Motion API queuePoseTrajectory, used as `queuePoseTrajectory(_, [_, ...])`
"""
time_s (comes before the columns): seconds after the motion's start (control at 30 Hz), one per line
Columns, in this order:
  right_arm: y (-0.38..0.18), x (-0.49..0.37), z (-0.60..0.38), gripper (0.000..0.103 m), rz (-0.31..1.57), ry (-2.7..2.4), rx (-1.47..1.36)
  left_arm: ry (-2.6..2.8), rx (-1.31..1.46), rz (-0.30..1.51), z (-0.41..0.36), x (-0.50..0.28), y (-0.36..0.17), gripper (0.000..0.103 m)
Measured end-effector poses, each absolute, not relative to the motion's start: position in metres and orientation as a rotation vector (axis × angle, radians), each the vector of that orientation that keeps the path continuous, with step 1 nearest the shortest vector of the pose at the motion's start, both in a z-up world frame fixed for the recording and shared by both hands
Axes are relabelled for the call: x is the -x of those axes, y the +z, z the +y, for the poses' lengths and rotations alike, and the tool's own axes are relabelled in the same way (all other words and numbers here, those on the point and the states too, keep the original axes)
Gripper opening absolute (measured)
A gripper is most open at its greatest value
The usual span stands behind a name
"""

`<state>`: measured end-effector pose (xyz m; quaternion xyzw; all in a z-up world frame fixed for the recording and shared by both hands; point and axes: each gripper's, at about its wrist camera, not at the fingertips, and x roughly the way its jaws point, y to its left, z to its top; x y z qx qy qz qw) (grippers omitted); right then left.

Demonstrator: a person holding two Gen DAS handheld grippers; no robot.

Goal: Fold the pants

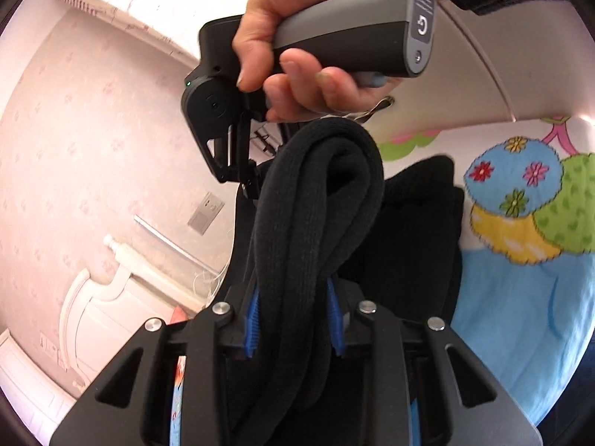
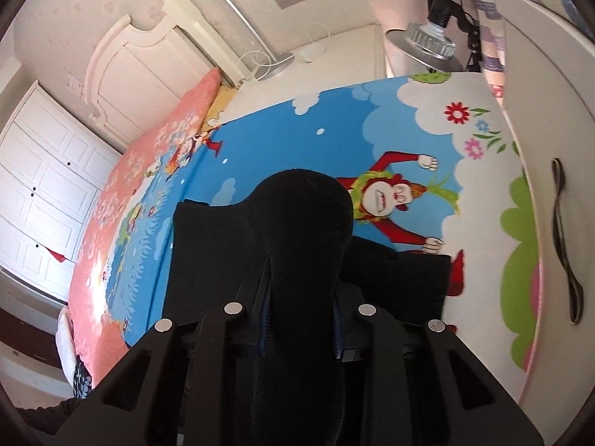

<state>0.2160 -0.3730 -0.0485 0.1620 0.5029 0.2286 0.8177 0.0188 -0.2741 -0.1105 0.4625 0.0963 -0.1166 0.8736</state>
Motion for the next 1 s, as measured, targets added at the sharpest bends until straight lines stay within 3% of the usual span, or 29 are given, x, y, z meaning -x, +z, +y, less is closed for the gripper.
queuePoseTrajectory(0.33, [-0.096,-0.224,-0.399,0.029,1.060,0.405,-0.292,-0.281,-1.030,0.263,-0.282,-0.034,-0.125,0.031])
queuePoseTrajectory(0.4, [-0.103,-0.218,-0.395,0.040,1.040,0.345,-0.194,-0.284,-1.064,0.230,-0.285,-0.029,-0.132,0.041])
queuePoseTrajectory(0.47, [-0.098,-0.212,-0.394,0.041,1.025,0.330,-0.163,-0.309,-1.065,0.206,-0.281,-0.026,-0.125,0.044])
queuePoseTrajectory(0.5, [-0.094,-0.211,-0.394,0.049,1.022,0.307,-0.137,-0.337,-1.046,0.195,-0.275,-0.020,-0.120,0.047])
queuePoseTrajectory(0.6, [-0.071,-0.201,-0.394,0.061,0.975,0.193,-0.053,-0.435,-0.937,0.182,-0.247,0.007,-0.093,0.048])
queuePoseTrajectory(0.77, [-0.013,-0.133,-0.378,0.066,0.746,0.089,-0.012,-0.422,-0.542,0.214,-0.158,0.017,-0.027,0.037])
queuePoseTrajectory(0.87, [-0.017,-0.100,-0.348,0.066,0.694,0.088,0.059,-0.293,-0.357,0.273,-0.122,0.001,-0.017,0.035])
queuePoseTrajectory(1.0, [-0.054,-0.081,-0.331,0.066,0.725,0.003,0.126,-0.393,-0.304,0.630,-0.116,-0.046,-0.057,0.024])
